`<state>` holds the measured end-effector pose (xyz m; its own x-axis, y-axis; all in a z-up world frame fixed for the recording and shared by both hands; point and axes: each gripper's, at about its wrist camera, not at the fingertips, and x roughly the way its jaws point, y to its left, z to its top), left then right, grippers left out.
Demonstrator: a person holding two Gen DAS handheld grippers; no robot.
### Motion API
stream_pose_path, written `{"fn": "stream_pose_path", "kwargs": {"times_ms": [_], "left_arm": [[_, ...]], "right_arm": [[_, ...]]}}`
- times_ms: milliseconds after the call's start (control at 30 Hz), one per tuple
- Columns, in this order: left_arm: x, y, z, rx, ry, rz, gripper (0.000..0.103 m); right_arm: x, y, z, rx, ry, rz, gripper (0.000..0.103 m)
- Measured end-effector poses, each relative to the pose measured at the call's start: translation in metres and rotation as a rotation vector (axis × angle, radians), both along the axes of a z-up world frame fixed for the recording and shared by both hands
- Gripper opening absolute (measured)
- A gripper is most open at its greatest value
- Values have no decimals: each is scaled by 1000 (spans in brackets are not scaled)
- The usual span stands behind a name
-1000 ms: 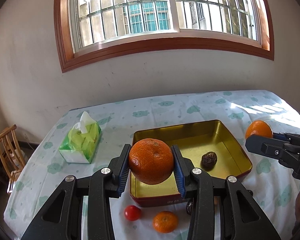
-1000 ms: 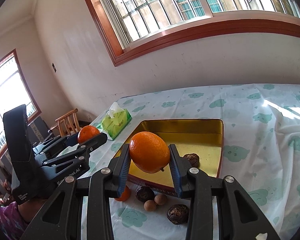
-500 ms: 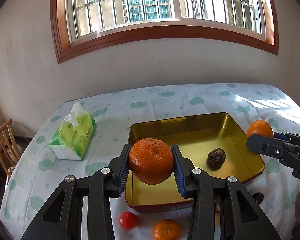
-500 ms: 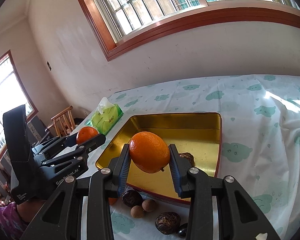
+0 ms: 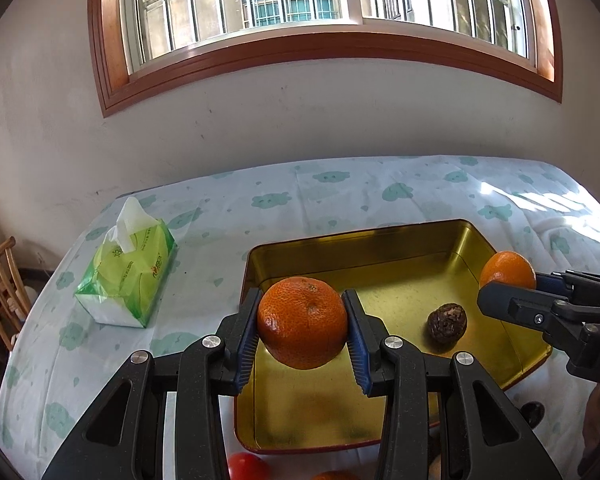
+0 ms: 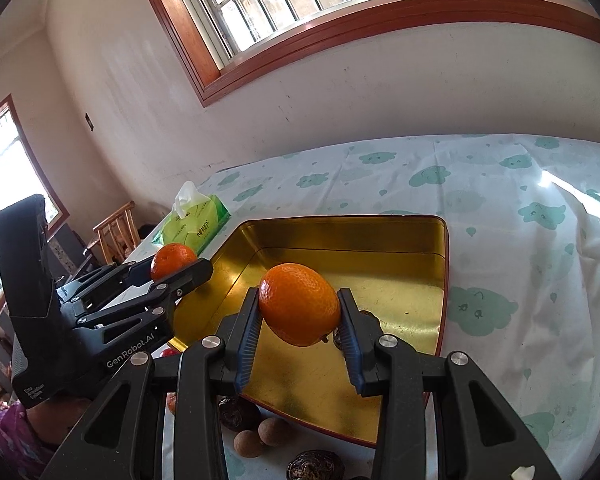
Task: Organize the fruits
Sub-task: 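Lower the orange and tangerine into the tin and open both tools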
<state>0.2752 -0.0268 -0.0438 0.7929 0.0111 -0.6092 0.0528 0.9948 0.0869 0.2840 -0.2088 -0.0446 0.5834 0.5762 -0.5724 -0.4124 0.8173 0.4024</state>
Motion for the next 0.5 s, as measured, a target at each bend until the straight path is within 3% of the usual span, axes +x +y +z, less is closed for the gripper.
{"fn": "stream_pose_path", "kwargs": {"times_ms": [500], "left_arm": [[31,0,-17,20,38,-7,41]], "right_arm": [[33,6,-21,-37,70,-11,35]]}}
